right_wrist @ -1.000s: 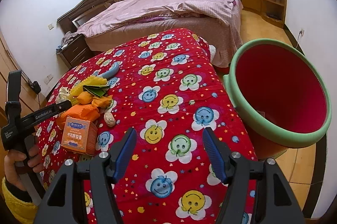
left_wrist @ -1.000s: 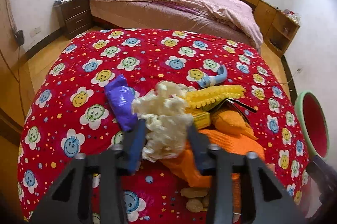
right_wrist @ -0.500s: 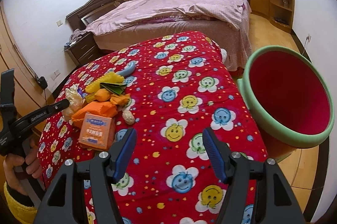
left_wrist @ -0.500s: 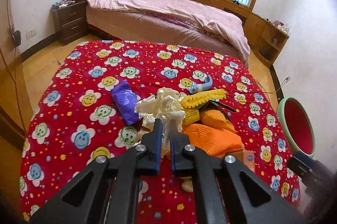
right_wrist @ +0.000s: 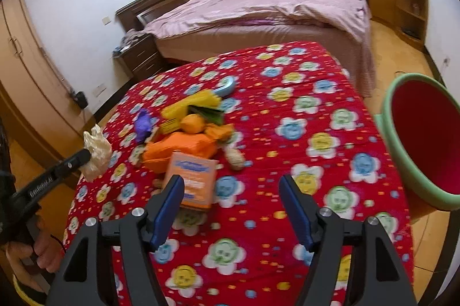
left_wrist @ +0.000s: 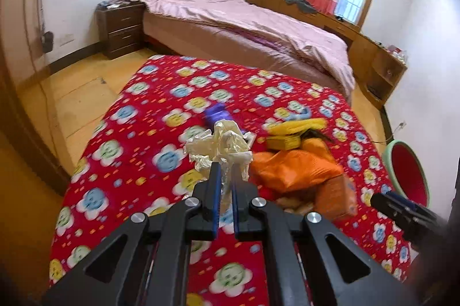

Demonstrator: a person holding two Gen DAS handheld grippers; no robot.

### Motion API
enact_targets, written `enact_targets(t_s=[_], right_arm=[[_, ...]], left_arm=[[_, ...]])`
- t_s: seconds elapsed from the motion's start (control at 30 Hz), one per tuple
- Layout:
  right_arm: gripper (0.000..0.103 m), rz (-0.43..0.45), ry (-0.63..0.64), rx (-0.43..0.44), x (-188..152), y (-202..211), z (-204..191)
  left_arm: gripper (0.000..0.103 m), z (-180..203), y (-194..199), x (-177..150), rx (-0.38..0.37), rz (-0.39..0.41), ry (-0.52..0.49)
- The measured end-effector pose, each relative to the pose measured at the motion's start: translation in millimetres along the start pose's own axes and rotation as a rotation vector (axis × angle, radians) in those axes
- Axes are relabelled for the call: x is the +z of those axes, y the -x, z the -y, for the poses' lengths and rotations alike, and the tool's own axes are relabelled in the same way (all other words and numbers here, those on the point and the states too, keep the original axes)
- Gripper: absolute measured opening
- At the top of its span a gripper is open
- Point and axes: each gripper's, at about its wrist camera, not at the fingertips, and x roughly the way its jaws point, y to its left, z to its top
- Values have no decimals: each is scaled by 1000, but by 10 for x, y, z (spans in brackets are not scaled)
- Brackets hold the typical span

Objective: Collect trash

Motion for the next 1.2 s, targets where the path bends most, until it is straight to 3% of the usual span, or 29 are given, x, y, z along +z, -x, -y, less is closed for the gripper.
enact_targets(t_s=[0.37,0.43,0.5,0.57,0.7,1.13,1.2], right_arm=[[74,-88,1,33,-59,-359,-256],[74,-95,-1,27,-67,-402,-264],[74,-98,-2,16,-74,-443,-264],[73,-101,-8,16,-84,-476,-256],[48,-111,-19,8,-103,-525,-232],[48,-58,-7,24,-171,-281,-197],[48,-46,-5,19,-172,-230,-181]], left_arm=[[7,-356,-41,-304,60,-67,55],[19,-389,-52,-322,75,-76,60],[50,-415,-45,-335,97,-72,67],[64,-431,-27,-350,117,-57,59],[65,-467,-61,-353,122,-65,51],[65,-520,-405,-335,122,-103,76],[55,-524,-428,-333,115,-106,78]])
